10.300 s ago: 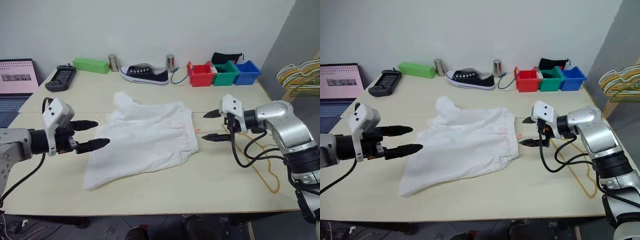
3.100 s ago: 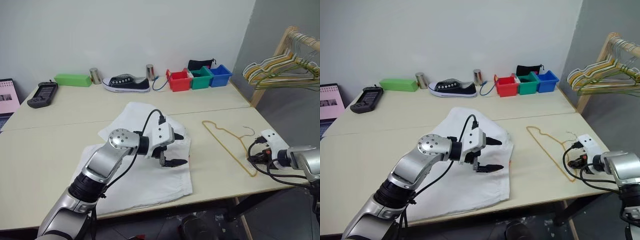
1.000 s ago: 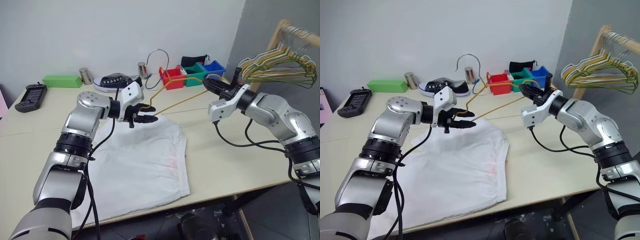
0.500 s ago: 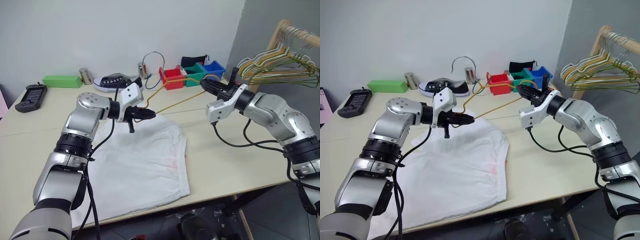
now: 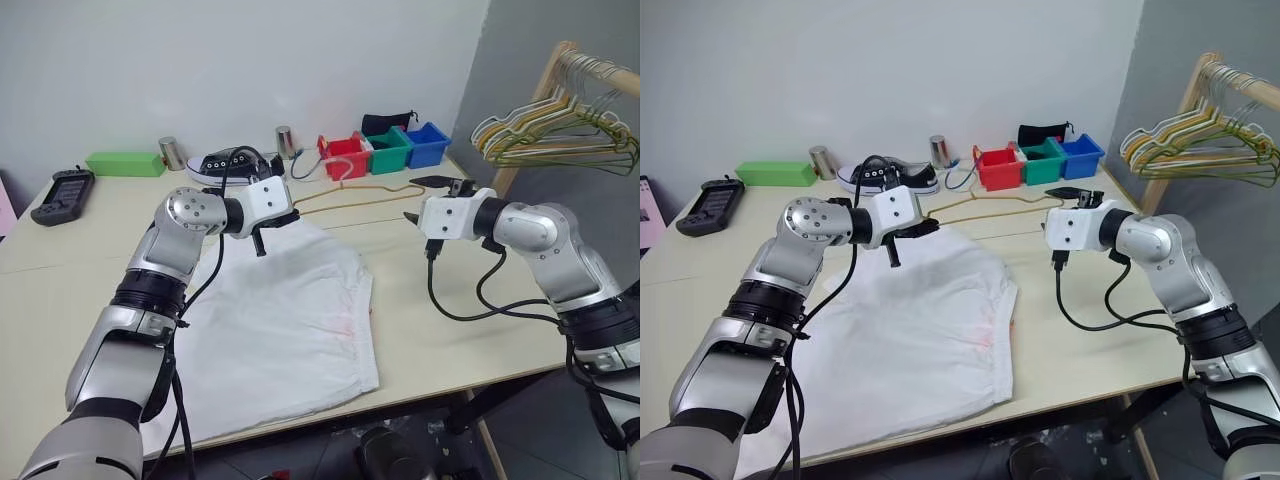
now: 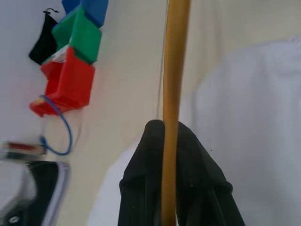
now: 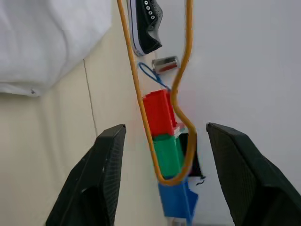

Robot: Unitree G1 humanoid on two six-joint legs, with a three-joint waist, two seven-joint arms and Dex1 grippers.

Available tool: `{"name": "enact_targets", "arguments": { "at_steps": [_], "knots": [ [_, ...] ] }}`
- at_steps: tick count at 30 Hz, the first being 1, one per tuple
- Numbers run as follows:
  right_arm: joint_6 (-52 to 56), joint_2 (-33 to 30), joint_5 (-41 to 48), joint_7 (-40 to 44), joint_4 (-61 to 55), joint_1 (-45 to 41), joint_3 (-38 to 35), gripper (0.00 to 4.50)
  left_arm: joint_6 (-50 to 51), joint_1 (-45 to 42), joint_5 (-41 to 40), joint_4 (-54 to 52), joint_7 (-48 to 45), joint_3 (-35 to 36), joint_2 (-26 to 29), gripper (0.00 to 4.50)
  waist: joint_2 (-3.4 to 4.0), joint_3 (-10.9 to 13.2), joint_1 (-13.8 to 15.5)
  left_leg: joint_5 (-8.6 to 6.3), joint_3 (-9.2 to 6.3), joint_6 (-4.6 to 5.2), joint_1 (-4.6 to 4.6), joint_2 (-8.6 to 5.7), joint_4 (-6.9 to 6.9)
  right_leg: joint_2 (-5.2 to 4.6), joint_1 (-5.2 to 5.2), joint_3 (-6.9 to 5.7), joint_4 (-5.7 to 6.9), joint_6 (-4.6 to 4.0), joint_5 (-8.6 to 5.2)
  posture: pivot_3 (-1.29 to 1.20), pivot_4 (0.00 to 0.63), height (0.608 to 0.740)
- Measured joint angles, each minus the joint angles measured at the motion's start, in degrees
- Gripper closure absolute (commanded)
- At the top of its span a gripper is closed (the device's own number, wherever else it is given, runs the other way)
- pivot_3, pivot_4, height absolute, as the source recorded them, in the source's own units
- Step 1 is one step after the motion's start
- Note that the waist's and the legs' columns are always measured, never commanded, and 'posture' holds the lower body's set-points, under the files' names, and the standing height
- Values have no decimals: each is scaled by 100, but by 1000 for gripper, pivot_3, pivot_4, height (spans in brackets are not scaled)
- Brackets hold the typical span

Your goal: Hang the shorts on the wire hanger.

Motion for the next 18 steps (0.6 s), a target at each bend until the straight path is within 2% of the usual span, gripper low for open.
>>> {"name": "enact_targets", "arguments": {
  "at_steps": [1, 2, 13, 16, 18],
  "knots": [
    [231, 15, 23, 76, -27, -1, -7, 459, -165, 13, 121, -23, 111, -41, 10, 4500, 0, 0, 7, 0, 0, 0, -1, -1, 0, 0, 0, 0, 0, 1, 0, -299, 25, 740],
    [393, 25, 19, 98, -29, -2, -6, 299, -305, 20, 223, -53, 200, -79, 16, 4500, 0, 0, 20, 0, 0, 0, -2, -1, 1, 0, 0, 0, 0, 2, 1, -293, 23, 740],
    [990, 35, -365, 389, 567, -261, 281, 299, -917, 58, 875, -876, 558, -242, 101, 4500, 1, 0, 20, 0, 2, 0, -3, -2, 0, -1, -2, 1, -3, 2, 1, -270, 21, 740],
    [986, 39, -449, 362, 802, -307, 326, 780, -956, 68, 947, -931, 569, -247, 103, 4500, 1, 0, 20, 0, 2, 0, -1, -3, 0, -1, -2, 1, -2, 2, 1, -269, 22, 740],
    [985, 36, -484, 337, 878, -352, 325, 1273, -958, 108, 973, -940, 569, -248, 103, 4500, 2, 0, 18, 0, 2, 0, -1, -2, 0, -1, -2, 1, -2, 2, 1, -269, 22, 740]
  ]
}}
